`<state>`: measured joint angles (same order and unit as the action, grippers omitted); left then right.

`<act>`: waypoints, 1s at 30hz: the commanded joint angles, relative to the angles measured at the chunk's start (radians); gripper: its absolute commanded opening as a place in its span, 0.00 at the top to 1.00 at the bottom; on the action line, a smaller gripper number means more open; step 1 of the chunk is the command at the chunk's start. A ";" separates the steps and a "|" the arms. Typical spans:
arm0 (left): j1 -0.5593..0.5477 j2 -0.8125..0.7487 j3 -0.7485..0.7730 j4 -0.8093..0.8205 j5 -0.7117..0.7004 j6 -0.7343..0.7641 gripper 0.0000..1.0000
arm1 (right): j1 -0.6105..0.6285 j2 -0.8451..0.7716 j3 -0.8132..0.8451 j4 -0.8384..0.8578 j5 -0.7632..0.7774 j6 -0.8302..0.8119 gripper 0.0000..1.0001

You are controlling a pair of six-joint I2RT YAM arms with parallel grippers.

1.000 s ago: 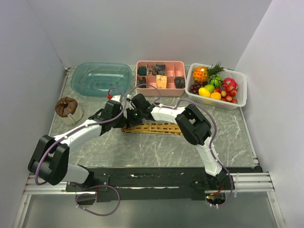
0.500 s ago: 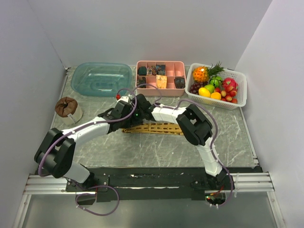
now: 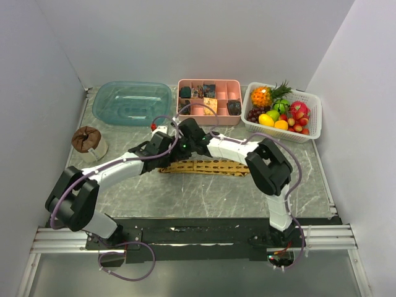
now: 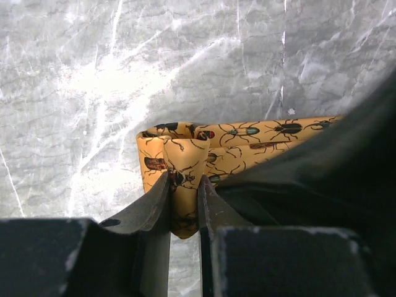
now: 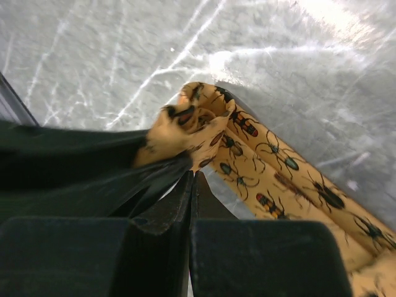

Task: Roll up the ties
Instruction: Roll the tie at the center of the board.

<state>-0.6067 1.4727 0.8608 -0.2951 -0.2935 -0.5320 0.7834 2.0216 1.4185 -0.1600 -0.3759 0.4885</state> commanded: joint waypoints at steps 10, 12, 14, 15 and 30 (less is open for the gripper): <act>-0.030 0.055 0.014 0.099 0.069 -0.016 0.77 | -0.078 -0.150 -0.112 0.008 0.055 -0.034 1.00; -0.036 0.057 0.015 0.108 0.076 -0.017 0.71 | -0.085 -0.153 -0.122 0.010 0.052 -0.036 1.00; -0.039 0.060 0.014 0.119 0.086 -0.019 0.64 | -0.093 -0.156 -0.128 0.014 0.049 -0.036 1.00; -0.041 0.061 0.015 0.120 0.091 -0.020 0.62 | -0.096 -0.158 -0.135 0.016 0.051 -0.036 1.00; -0.053 0.034 -0.019 0.221 0.165 -0.074 0.48 | -0.113 -0.188 -0.161 0.025 0.040 -0.044 1.00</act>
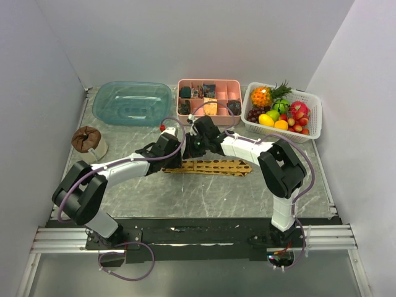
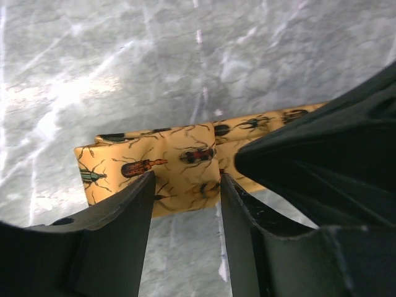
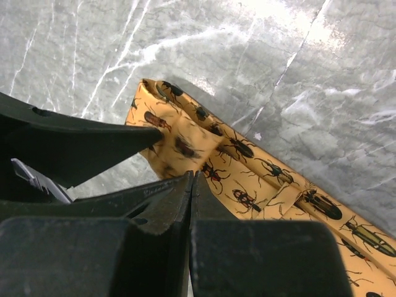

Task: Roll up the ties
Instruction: Roll the tie at the center of the board.

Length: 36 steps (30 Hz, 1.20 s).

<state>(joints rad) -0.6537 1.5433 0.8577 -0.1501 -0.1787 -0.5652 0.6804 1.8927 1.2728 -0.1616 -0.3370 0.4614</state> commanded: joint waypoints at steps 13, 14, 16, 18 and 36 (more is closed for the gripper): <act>-0.004 -0.149 -0.045 0.086 0.018 -0.062 0.34 | -0.004 -0.075 -0.035 0.077 -0.065 -0.013 1.00; 0.000 -0.160 -0.043 0.081 0.012 -0.061 0.34 | 0.002 -0.073 -0.030 0.073 -0.063 -0.013 1.00; 0.011 -0.184 -0.046 0.072 0.008 -0.062 0.29 | 0.007 -0.064 -0.023 0.068 -0.062 -0.018 1.00; 0.035 -0.201 -0.045 0.049 0.019 -0.064 0.29 | 0.016 -0.057 -0.015 0.066 -0.063 -0.017 1.00; 0.324 -0.220 -0.213 0.133 0.320 -0.121 0.19 | 0.041 0.023 0.048 0.014 0.003 -0.033 1.00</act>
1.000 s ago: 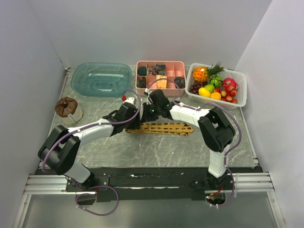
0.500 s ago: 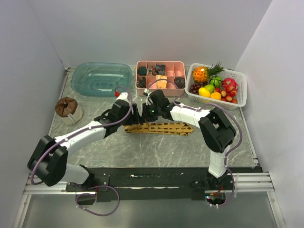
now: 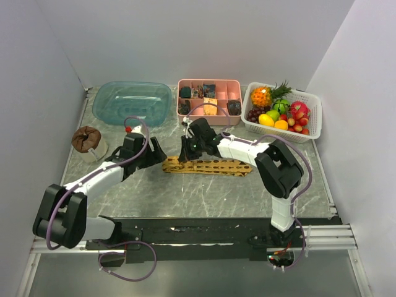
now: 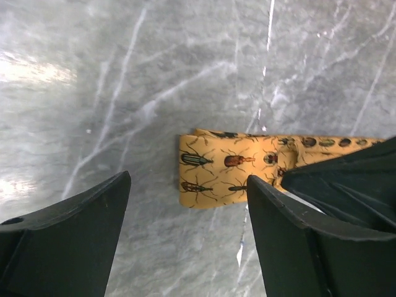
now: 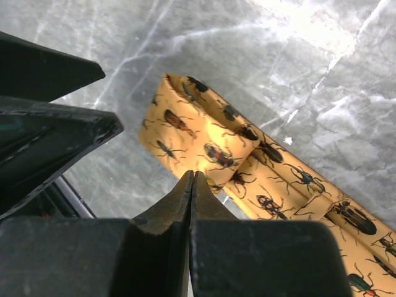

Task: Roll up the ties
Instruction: Roll the tie at the center of the board.

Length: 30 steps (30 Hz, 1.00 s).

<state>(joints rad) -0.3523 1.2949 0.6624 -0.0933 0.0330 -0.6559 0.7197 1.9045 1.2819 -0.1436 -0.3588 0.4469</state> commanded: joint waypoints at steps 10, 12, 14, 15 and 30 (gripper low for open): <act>0.055 0.112 -0.089 0.245 0.246 -0.062 0.18 | 0.003 0.054 0.046 -0.016 0.053 -0.027 1.00; 0.058 0.126 -0.104 0.282 0.269 -0.063 0.18 | 0.003 0.062 0.050 -0.022 0.057 -0.027 1.00; 0.058 0.135 -0.118 0.303 0.280 -0.071 0.17 | 0.001 0.070 0.056 -0.028 0.058 -0.028 1.00; 0.058 0.136 -0.122 0.316 0.286 -0.076 0.17 | 0.003 0.071 0.056 -0.031 0.057 -0.028 1.00; 0.059 0.230 -0.172 0.532 0.367 -0.151 0.26 | 0.003 0.077 0.033 -0.047 0.061 -0.028 1.00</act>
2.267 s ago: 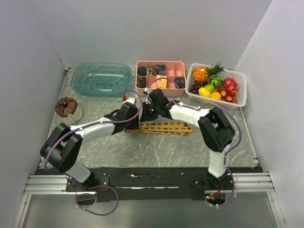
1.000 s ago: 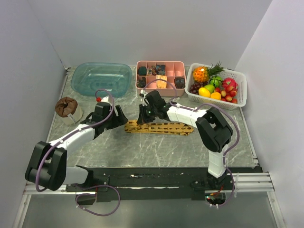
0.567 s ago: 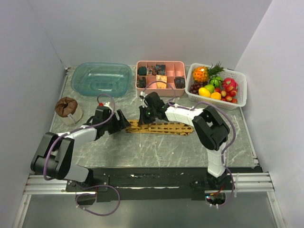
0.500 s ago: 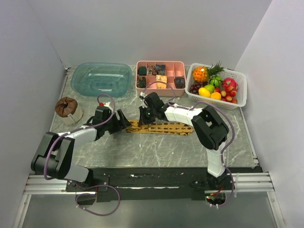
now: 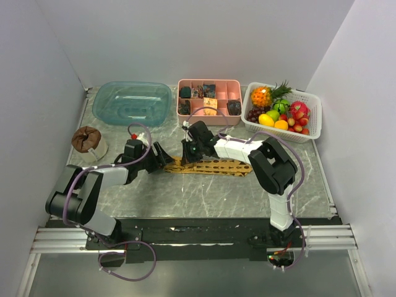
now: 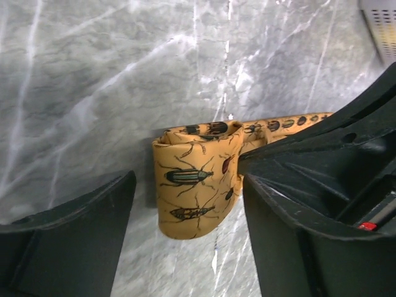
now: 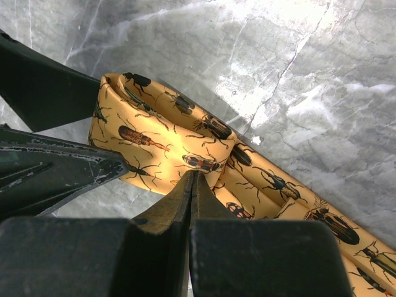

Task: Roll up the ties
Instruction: Roll the tie at the center of the board.

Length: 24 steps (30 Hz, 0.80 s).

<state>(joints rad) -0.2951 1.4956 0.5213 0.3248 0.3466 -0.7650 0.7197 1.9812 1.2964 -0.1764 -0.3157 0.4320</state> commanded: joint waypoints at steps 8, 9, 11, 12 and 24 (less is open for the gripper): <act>0.001 0.045 -0.049 0.192 0.080 -0.071 0.40 | 0.003 0.010 0.012 -0.014 0.013 -0.013 1.00; 0.001 0.045 -0.052 0.201 0.087 -0.071 0.48 | 0.003 0.011 0.014 -0.012 0.010 -0.013 1.00; 0.001 0.041 -0.052 0.212 0.089 -0.079 0.63 | 0.004 0.014 0.012 -0.009 0.004 -0.013 1.00; 0.001 0.043 -0.047 0.206 0.089 -0.076 0.67 | 0.003 0.016 0.017 -0.009 0.001 -0.012 1.00; -0.001 -0.057 0.034 0.011 0.005 0.007 0.82 | 0.030 0.060 0.079 -0.009 -0.017 -0.004 1.00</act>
<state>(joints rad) -0.2951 1.5036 0.4896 0.4053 0.3874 -0.8173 0.7284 2.0052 1.3190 -0.1787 -0.3305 0.4297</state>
